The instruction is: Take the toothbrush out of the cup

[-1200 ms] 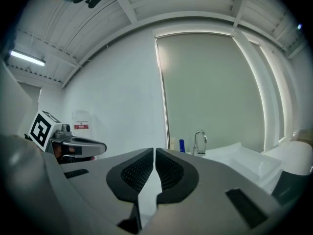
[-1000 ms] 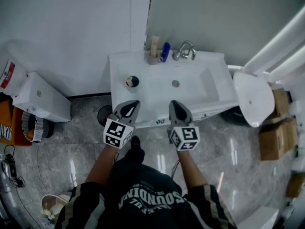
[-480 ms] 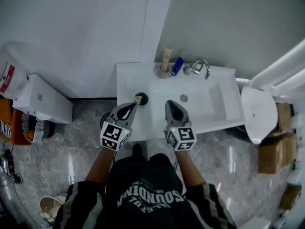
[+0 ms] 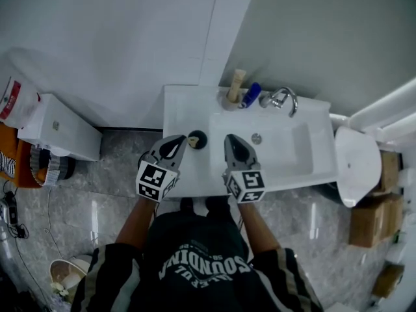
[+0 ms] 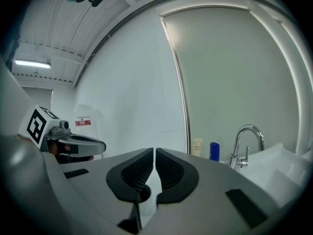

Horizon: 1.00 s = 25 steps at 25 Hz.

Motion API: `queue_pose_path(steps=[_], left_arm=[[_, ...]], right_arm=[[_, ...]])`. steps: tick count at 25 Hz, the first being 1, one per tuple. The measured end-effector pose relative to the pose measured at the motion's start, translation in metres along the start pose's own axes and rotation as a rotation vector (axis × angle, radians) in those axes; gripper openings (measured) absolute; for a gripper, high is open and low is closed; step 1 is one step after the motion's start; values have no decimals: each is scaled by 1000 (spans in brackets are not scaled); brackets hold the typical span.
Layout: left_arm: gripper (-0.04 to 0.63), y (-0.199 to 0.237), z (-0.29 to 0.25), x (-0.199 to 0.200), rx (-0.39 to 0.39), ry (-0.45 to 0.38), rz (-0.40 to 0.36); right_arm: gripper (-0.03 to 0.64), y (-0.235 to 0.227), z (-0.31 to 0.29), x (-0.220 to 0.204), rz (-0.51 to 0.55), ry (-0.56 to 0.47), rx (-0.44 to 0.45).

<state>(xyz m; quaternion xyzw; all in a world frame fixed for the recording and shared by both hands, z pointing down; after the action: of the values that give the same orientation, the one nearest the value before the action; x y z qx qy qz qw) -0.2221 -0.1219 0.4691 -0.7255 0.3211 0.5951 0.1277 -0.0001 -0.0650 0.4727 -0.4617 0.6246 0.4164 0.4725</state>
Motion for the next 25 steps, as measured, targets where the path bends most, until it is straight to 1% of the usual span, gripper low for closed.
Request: queue_pose_path(steps=[6,9,10,12,15,16,21,25], left_arm=[[-2,6,-5,-1,20,0,4],[2,7,-8,-7,-8,25,16],[21,6,-10,-10,-19,40,23],[104,6,-12,-17,-27,62,43],[234,8,-15,-26,-21,61,94],[257,9,-15,-28,-17,60,103],[262,9,-16,-36,-16,74,121],[262,8,-25,-47,-26,123,114]], right_arm=[[0,-5,-12,7,7,-4,21],[0,-5,-15,3,1,-2,21],[0,-6,-15,2,-1,0,20],[0,-6,-14,0,-4,1,20],[0,-7,-12,-2,-7,6,19],[0,-8,-11,-3,-9,7,17],[0,-12,-7,-8,-16,15,6],[0,-14,-3,-10,-17,27,-3]])
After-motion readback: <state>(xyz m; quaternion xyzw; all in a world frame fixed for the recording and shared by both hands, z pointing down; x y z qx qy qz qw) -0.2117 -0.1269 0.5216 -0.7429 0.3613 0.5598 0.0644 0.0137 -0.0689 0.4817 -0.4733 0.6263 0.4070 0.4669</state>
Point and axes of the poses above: the fingertips, and each gripper's own axes: z backward along the fingers, y to its left, x out of its top, the point moved 9 cm from there along z, backward along the fingers, and after that the axes turned 9 degrees about z, right-handed, at the moved point
